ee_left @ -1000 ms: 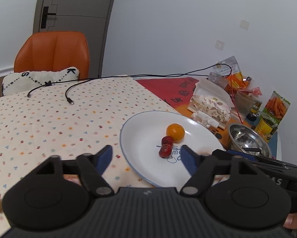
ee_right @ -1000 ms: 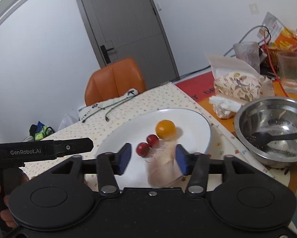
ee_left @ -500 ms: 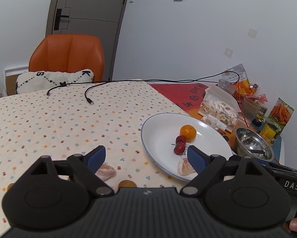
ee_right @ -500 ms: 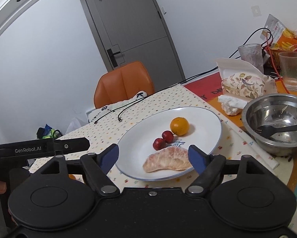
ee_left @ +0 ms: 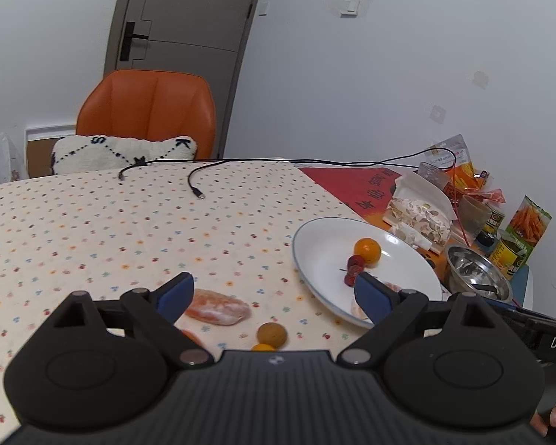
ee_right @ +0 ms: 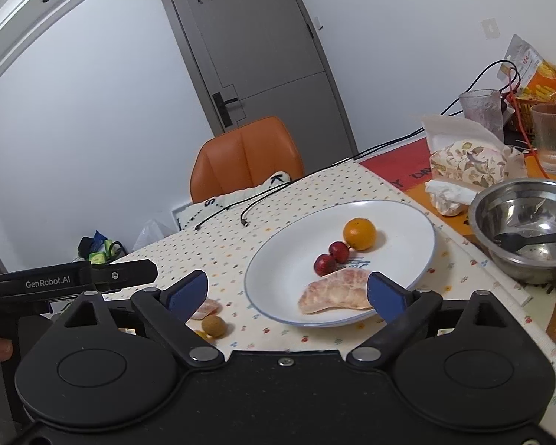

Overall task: Organize fruits
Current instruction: 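Withdraw both open tools from the plate toward the remaining fruit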

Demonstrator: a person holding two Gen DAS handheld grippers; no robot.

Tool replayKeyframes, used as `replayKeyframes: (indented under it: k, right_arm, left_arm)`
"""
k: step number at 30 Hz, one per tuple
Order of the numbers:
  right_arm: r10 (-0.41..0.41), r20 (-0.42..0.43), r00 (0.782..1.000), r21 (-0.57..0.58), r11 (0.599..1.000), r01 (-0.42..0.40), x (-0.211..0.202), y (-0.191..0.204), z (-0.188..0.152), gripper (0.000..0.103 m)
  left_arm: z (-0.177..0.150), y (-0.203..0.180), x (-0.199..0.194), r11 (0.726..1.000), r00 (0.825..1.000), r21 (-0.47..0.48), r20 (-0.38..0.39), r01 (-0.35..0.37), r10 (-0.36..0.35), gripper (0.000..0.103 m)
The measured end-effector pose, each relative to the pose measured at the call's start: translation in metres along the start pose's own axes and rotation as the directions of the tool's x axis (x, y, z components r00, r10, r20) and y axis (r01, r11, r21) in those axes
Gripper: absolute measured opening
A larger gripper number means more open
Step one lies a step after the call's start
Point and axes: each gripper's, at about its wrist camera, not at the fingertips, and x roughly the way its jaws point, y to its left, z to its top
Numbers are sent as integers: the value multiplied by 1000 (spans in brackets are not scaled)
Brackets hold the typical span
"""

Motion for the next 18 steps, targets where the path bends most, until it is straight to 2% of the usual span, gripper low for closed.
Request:
replayKeyframes:
  k: [18]
  right_arm:
    - [69, -54, 996, -36, 997, -71, 8, 37, -12, 94]
  left_arm:
    - [-9, 53, -37, 995, 997, -72, -17, -70, 69, 92]
